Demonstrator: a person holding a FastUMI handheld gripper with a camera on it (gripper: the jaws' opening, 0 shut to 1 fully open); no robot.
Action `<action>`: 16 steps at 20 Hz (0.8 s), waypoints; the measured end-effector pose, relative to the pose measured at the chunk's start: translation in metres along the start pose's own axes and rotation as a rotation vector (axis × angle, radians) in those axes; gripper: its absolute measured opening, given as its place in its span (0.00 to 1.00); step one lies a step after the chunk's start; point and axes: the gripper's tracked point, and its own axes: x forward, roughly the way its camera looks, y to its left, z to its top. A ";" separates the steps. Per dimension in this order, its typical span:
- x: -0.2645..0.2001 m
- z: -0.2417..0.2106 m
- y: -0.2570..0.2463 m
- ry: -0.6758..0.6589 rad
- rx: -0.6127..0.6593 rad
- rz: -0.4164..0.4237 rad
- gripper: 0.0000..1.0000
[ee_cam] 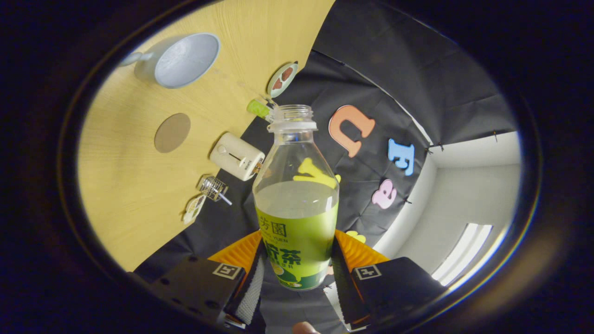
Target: Take the bottle from table, then pour the juice into the cup, finally place the bottle on the coaster
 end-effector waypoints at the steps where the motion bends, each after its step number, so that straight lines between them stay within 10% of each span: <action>1: 0.001 -0.001 0.000 -0.001 0.000 -0.003 0.74; 16: -0.002 0.002 -0.015 -0.018 -0.046 -0.059 0.74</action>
